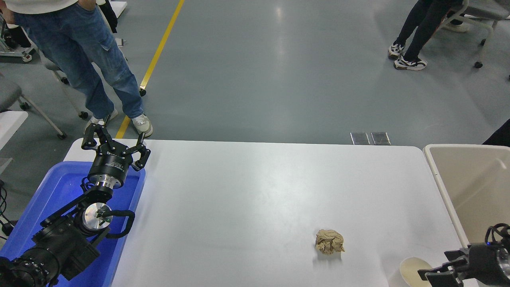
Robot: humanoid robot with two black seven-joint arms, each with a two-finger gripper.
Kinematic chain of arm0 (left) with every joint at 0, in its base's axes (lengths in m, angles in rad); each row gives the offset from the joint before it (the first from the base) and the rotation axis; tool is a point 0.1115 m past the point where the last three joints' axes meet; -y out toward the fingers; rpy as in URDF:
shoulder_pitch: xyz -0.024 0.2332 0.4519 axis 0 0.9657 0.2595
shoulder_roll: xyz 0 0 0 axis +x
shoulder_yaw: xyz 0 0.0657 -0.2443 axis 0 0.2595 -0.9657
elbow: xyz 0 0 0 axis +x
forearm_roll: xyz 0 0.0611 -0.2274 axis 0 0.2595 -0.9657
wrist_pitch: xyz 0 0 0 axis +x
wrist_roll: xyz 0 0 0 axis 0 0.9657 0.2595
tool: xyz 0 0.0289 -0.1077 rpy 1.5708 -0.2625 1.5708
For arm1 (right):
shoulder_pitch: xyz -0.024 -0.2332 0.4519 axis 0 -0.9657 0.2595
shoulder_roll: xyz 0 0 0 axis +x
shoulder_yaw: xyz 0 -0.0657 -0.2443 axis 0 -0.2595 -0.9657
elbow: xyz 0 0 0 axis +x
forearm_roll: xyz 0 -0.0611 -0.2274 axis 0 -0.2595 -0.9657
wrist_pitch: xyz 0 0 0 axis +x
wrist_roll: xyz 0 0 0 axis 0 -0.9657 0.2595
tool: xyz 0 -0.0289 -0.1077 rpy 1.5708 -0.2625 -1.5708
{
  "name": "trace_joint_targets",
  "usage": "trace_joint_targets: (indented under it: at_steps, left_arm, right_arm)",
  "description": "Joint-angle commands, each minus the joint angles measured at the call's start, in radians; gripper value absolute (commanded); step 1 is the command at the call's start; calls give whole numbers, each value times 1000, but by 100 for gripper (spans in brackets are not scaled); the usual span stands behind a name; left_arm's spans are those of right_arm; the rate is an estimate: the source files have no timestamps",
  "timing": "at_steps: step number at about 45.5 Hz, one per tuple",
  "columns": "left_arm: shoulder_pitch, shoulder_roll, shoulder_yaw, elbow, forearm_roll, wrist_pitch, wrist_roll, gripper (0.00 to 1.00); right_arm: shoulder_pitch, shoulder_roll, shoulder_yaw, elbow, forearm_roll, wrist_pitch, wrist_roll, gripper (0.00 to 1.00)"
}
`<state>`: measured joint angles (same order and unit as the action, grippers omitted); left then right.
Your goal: Dispose of the paper cup in the dustbin
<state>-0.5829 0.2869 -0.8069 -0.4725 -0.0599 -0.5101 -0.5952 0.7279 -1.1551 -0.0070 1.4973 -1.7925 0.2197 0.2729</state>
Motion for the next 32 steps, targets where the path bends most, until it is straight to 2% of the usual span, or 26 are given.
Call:
trace_joint_targets:
  at_steps: [1,6,10,18,28,32]
  left_arm:
    - [0,0,0,0,0,-1,0,100]
    - [0,0,0,0,0,-1,0,100]
    - [0,0,0,0,0,1,0,100]
    - [0,0,0,0,0,-1,0,100]
    - [0,0,0,0,0,-1,0,100]
    - [0,0,0,0,0,-1,0,100]
  right_arm:
    - [-8,21,4,-15,-4,-5,5,98]
    - [-8,31,2,-26,-7,-5,5,98]
    - [-8,37,-1,-34,-8,-5,6,91]
    - [-10,49,-11,-38,-13,-5,6,85]
    - [-27,69,-11,-80,-71,-10,8,51]
    - [-27,71,-11,-83,-79,-16,6,31]
